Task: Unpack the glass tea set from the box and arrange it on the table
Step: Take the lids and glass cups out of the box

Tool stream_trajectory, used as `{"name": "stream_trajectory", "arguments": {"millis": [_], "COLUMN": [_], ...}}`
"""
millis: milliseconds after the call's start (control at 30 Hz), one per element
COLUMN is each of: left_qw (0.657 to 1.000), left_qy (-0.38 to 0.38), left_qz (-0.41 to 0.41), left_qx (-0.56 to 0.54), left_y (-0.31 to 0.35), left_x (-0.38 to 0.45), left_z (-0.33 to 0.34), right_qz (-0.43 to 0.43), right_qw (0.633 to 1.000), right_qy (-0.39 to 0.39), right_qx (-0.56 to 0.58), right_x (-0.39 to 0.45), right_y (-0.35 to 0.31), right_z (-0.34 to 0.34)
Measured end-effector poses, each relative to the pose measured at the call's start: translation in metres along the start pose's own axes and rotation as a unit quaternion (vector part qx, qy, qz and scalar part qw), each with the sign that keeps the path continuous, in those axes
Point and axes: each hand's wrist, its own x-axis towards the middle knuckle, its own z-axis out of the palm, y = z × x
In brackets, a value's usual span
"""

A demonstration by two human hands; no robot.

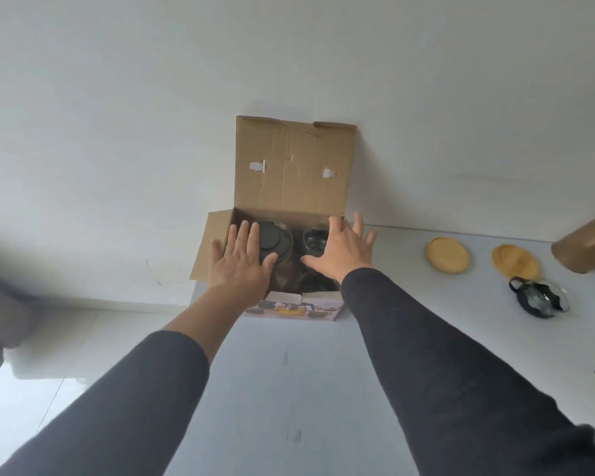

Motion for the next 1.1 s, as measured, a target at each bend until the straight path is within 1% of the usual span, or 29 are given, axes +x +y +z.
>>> {"name": "stream_trajectory", "arguments": {"millis": [100, 200, 300, 367, 433, 533, 600, 667, 700, 767, 867, 933, 1000, 1033, 1100], "left_qw": [1.0, 1.0, 1.0, 1.0, 1.0, 0.999, 0.996, 0.992, 0.99, 0.986, 0.975, 0.968, 0.968, 0.971, 0.975], "left_qy": [-0.001, 0.003, 0.004, 0.002, 0.0, -0.022, -0.028, 0.011, 0.039, 0.085, 0.109, 0.095, 0.062, 0.037, -0.038], "left_qz": [0.001, 0.002, 0.004, 0.007, 0.007, -0.011, -0.035, -0.039, -0.026, 0.026, 0.123, 0.172, 0.203, 0.212, 0.214], "left_qx": [0.002, 0.001, -0.001, -0.005, -0.005, -0.03, -0.083, -0.121, -0.129, -0.139, -0.151, -0.157, -0.132, -0.107, -0.047], "left_y": [-0.001, -0.003, -0.003, -0.004, -0.006, -0.011, -0.005, 0.01, 0.021, 0.05, 0.106, 0.144, 0.178, 0.193, 0.218], "left_x": [0.0, 0.0, 0.0, 0.0, -0.001, 0.003, 0.006, 0.007, 0.006, 0.002, -0.006, -0.012, -0.017, -0.019, -0.023], "left_z": [0.001, 0.002, 0.002, 0.002, 0.003, -0.001, -0.011, -0.021, -0.025, -0.03, -0.025, -0.013, 0.006, 0.018, 0.044], "right_qz": [0.019, 0.037, 0.026, 0.005, -0.011, -0.024, -0.036, -0.026, -0.011, 0.028, 0.088, 0.121, 0.15, 0.163, 0.182], "right_qw": [1.0, 0.999, 0.999, 0.994, 0.979, 0.94, 0.918, 0.906, 0.902, 0.893, 0.883, 0.881, 0.88, 0.881, 0.884], "right_qy": [-0.013, 0.001, 0.044, 0.101, 0.172, 0.239, 0.273, 0.298, 0.309, 0.334, 0.343, 0.331, 0.31, 0.298, 0.278], "right_qx": [-0.016, -0.001, 0.019, 0.035, 0.105, 0.244, 0.284, 0.299, 0.301, 0.299, 0.307, 0.316, 0.326, 0.329, 0.328], "right_x": [0.008, 0.01, 0.012, 0.009, 0.003, -0.011, -0.019, -0.027, -0.031, -0.04, -0.053, -0.062, -0.07, -0.073, -0.076], "right_y": [-0.01, -0.013, -0.012, -0.012, -0.013, -0.011, 0.001, 0.023, 0.036, 0.065, 0.11, 0.14, 0.169, 0.183, 0.209], "right_z": [0.0, 0.006, 0.011, 0.009, 0.003, -0.015, -0.025, -0.03, -0.03, -0.025, -0.015, -0.008, 0.0, 0.006, 0.018]}}
